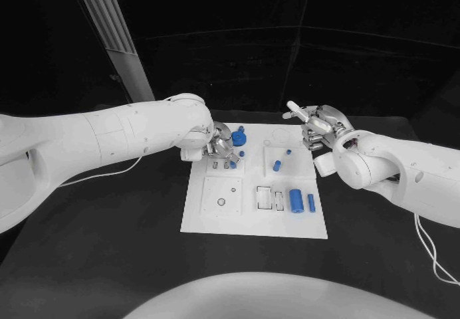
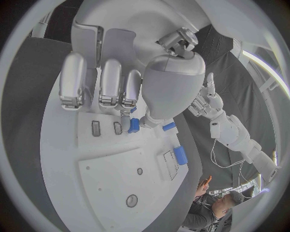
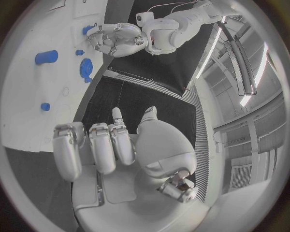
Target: Assemble the parts on the task board
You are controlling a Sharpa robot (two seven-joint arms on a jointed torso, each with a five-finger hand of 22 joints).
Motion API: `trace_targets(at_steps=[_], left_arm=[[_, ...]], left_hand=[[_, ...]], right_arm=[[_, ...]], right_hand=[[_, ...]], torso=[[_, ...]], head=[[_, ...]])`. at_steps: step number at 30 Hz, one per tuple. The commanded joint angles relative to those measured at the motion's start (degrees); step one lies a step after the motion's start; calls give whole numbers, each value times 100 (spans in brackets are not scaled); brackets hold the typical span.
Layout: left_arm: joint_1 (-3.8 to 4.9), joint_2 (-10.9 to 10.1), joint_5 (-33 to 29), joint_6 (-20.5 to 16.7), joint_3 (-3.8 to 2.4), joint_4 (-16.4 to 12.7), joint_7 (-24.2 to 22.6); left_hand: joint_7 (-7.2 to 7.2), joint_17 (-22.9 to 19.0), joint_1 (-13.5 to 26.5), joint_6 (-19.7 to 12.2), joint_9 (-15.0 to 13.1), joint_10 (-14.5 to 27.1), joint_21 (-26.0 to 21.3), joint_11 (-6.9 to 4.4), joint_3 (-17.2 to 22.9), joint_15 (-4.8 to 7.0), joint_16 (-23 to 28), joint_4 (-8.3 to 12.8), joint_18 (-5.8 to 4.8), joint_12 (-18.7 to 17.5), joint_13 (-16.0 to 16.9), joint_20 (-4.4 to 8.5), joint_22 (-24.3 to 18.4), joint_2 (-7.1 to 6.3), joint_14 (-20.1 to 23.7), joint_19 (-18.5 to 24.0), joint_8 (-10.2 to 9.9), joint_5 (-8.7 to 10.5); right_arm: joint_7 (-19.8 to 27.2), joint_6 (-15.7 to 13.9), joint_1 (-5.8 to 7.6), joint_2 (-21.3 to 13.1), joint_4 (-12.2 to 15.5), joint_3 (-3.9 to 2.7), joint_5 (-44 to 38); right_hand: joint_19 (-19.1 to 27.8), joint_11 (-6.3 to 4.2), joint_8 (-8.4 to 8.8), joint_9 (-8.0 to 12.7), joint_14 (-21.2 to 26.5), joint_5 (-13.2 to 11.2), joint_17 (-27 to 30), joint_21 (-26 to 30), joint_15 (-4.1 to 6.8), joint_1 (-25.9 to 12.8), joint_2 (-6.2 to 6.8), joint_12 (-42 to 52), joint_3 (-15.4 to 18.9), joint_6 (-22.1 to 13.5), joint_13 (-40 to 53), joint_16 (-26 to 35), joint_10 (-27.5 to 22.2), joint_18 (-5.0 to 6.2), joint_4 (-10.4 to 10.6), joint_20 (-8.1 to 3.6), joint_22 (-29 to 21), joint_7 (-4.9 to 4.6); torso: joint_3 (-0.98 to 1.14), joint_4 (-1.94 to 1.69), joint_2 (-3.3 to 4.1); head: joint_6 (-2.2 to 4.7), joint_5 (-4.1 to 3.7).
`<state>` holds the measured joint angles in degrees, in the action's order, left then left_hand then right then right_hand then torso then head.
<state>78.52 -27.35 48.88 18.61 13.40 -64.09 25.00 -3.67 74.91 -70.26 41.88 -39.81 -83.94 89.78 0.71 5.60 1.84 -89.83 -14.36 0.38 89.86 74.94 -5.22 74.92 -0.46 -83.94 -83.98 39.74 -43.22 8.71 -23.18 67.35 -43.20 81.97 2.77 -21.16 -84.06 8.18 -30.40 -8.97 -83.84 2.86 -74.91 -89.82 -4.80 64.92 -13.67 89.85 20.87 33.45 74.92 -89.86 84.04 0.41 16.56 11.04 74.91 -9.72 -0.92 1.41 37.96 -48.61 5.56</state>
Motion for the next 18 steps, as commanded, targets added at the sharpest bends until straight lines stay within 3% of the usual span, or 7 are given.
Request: trace_targets(at_steps=[1,7,18], left_arm=[[6,-6,-17,-17,-3,3,-85],[7,-13,-17,-41,-3,5,-113],[44,-152,-17,-90,-4,-93,-186]], left_hand=[[-8,1509,-11,36,-9,-606,22,-35,23,27,-17,-9,-38,14,1506,49,1508,-43,-606,-602,-33,23],[7,1509,-69,64,-34,-606,22,-46,83,32,-17,23,-38,14,1506,53,1508,-74,-606,-602,-38,34],[51,1509,-413,168,-149,-606,22,-88,483,76,-17,300,-38,14,1506,88,1508,-202,-606,-602,-73,33]], right_arm=[[-6,6,7,3,0,-3,-41],[-10,8,3,5,-4,-2,-44],[-16,17,-16,4,-25,-2,-55]], right_hand=[[-594,-30,-23,11,-616,38,-1509,-18,35,72,-16,15,-37,10,1508,-14,596,-41,-15,-41,1509,-241],[-594,-30,-24,15,-616,39,-1509,-18,35,87,-21,15,-42,8,1508,-14,596,-41,-17,-41,1509,-241],[-594,-28,-21,29,-616,39,-1509,-18,34,140,-16,15,-49,-6,1508,-14,596,-41,-25,-40,1509,-244]], torso=[[0,0,0],[1,-1,1],[3,-10,-14]], head=[[-2,3],[-4,6],[-25,12]])
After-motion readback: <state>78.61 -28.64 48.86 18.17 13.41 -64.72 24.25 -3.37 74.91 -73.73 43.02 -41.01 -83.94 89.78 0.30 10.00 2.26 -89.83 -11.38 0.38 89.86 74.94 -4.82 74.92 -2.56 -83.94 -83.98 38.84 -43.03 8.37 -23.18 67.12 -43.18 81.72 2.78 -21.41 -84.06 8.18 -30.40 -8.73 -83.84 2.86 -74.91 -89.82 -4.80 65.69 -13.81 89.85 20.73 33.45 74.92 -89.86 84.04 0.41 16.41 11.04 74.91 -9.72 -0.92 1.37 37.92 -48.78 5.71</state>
